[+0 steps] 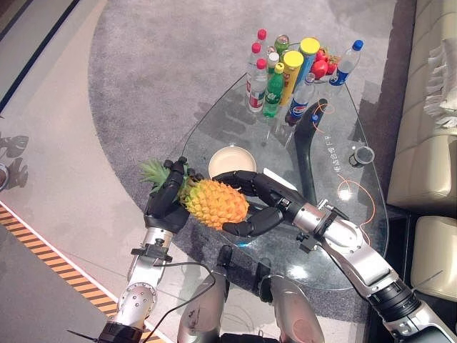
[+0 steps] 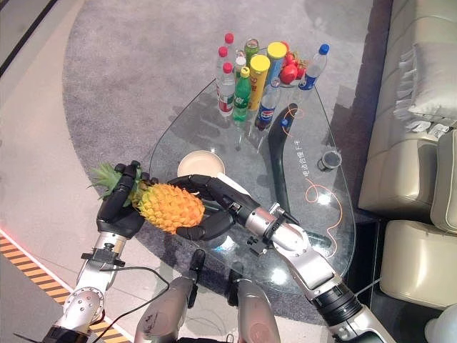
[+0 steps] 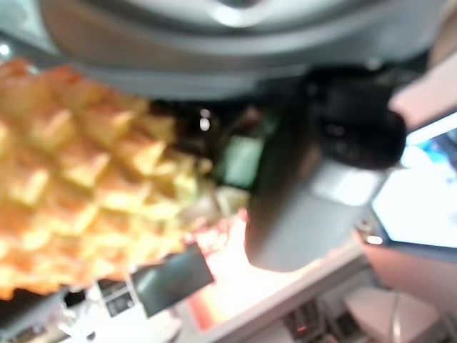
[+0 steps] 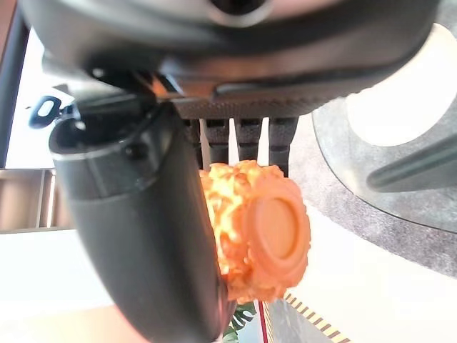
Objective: Pick up the fruit to the plate
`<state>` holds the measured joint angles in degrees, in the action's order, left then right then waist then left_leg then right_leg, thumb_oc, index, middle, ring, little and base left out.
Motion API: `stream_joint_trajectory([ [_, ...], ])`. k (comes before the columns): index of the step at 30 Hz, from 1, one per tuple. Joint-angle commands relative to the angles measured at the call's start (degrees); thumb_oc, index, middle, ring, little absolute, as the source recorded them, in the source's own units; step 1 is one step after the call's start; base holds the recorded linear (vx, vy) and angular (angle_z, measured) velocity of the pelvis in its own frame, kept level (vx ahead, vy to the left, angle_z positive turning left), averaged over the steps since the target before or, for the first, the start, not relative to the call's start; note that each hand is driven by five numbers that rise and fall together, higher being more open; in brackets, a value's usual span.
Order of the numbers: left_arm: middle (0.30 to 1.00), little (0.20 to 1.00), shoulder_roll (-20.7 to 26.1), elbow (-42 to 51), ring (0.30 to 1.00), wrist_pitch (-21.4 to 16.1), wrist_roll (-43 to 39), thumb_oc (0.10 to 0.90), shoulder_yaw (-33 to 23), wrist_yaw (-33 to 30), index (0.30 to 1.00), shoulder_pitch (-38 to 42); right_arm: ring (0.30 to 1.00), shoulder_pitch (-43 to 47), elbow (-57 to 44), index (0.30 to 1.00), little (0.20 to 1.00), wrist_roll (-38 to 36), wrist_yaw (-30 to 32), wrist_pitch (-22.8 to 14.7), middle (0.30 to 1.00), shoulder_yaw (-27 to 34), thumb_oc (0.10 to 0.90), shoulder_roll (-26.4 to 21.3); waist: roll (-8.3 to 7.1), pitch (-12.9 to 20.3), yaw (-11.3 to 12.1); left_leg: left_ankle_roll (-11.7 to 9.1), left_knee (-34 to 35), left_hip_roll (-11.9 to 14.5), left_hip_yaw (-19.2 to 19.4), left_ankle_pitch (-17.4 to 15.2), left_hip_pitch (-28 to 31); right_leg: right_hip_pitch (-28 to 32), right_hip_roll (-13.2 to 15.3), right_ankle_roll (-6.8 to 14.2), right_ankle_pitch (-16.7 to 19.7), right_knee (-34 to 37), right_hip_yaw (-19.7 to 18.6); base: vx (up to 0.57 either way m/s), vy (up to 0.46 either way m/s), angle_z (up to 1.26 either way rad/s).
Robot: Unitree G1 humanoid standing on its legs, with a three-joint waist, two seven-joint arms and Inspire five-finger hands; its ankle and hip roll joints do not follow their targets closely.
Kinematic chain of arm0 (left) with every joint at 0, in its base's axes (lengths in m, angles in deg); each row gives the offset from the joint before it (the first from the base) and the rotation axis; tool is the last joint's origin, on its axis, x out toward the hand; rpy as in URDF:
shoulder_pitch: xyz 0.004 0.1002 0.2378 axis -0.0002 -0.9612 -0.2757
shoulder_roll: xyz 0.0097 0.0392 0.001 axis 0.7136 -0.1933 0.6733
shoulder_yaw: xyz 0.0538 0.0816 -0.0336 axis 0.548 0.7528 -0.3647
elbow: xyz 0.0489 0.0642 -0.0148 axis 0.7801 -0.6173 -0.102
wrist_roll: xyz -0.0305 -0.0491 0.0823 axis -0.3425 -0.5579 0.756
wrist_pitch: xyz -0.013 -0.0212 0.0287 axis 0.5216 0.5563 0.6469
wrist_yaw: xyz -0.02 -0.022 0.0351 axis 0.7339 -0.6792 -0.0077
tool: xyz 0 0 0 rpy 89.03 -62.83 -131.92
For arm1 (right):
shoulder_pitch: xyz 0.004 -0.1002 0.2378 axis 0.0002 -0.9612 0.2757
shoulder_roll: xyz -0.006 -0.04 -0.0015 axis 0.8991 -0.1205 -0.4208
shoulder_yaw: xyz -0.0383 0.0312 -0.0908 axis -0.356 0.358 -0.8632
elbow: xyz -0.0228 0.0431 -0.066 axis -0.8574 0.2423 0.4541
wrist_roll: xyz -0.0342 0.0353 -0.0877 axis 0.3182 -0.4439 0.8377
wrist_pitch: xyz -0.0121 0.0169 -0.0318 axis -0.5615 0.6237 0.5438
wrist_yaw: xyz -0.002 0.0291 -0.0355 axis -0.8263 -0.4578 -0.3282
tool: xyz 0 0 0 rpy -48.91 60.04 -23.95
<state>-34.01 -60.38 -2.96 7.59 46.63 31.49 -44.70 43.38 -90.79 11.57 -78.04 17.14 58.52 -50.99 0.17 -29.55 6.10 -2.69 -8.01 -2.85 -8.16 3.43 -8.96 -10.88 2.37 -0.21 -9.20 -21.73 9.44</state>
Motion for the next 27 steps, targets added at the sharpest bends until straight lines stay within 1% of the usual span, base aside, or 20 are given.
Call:
stream_joint_trajectory([
  [1, 0.3, 0.2, -6.4, 11.6, 0.3, -2.8, -6.4, 0.1, 1.7, 12.2, 0.3, 4.9, 0.3, -0.1, -5.5, 0.3, 0.2, -2.3, -0.3, -2.5, 0.3, -5.0, 0.1, 5.3, -2.7, 5.4, -0.5, 1.7, -5.9, -3.2, 1.8, -6.5, 0.7, 6.6, -0.7, 2.0, 3.5, 8.8, -2.2, 0.0, 0.0, 0.0],
  [2, 0.3, 0.2, -6.4, 11.6, 0.3, -2.8, -6.4, 0.1, 1.7, 12.1, 0.3, 4.9, 0.316, -0.1, -5.2, 0.316, 0.219, -2.2, -0.3, -2.4, 0.316, -5.0, 0.119, 5.3, -2.7, 5.3, -0.5, 1.6, -6.0, -3.2, 1.8, -6.5, 0.7, 6.5, -0.7, 2.0, 3.5, 8.6, -2.1, 0.0, 0.0, 0.0],
  [3, 0.3, 0.2, -6.4, 11.7, 0.3, -2.9, -6.5, 0.1, 1.6, 12.1, 0.3, 5.0, 0.568, -0.1, -5.0, 0.568, 0.513, -1.8, -0.4, -2.4, 0.568, -4.9, 0.413, 5.4, -2.7, 5.3, -0.5, 1.6, -6.0, -3.2, 1.8, -6.5, 0.7, 6.4, -0.7, 2.0, 3.5, 8.5, -2.1, 0.0, 0.0, 0.0],
  [4, 0.3, 0.2, -6.4, 11.6, 0.3, -3.0, -6.6, 0.1, 1.5, 12.2, 0.3, 4.9, 0.9, -0.3, -5.1, 0.9, 0.9, -1.7, -0.1, -2.2, 0.9, -4.9, 0.8, 5.4, -2.67, 5.3, -0.5, 1.6, -6.0, -3.2, 1.8, -6.5, 0.7, 6.4, -0.7, 2.0, 3.5, 8.6, -2.1, 0.0, 0.0, 0.0],
  [12, 0.3, 0.2, -6.2, 11.3, 0.3, -3.2, -6.5, 0.1, 1.2, 13.0, 0.3, 4.8, 0.9, -0.7, -4.3, 0.9, 0.9, -2.0, 1.4, -2.0, 0.9, -4.3, 0.8, 5.1, -2.73, 5.2, -0.5, 1.7, -5.4, -3.1, 1.8, -6.4, 1.1, 6.6, -0.5, 2.3, 3.7, 9.0, -2.1, 0.0, 0.0, 0.0],
  [23, 0.3, 0.2, -6.5, 10.2, 0.3, -5.2, -2.6, 0.1, -0.8, 12.2, 0.3, 5.1, 0.9, -2.0, -3.1, 0.9, 0.9, -2.5, 4.1, -2.4, 0.9, -2.2, 0.8, 5.6, -2.99, 5.2, -0.6, 1.7, -5.0, -2.9, 2.0, -6.6, 1.5, 6.9, -0.6, 2.5, 3.7, 9.2, -2.2, 0.0, 0.0, 0.0],
  [27, 0.3, 0.2, -6.6, 9.3, 0.3, -6.3, 0.3, 0.1, -1.5, 11.4, 0.3, 5.5, 0.9, -2.9, -2.4, 0.9, 0.9, -2.7, 5.3, -2.9, 0.9, -1.1, 0.8, 5.7, -2.93, 5.2, -0.9, 1.7, -5.0, -2.9, 2.1, -6.6, 1.5, 6.8, -0.6, 2.5, 3.8, 9.3, -2.4, 0.0, 0.0, 0.0],
])
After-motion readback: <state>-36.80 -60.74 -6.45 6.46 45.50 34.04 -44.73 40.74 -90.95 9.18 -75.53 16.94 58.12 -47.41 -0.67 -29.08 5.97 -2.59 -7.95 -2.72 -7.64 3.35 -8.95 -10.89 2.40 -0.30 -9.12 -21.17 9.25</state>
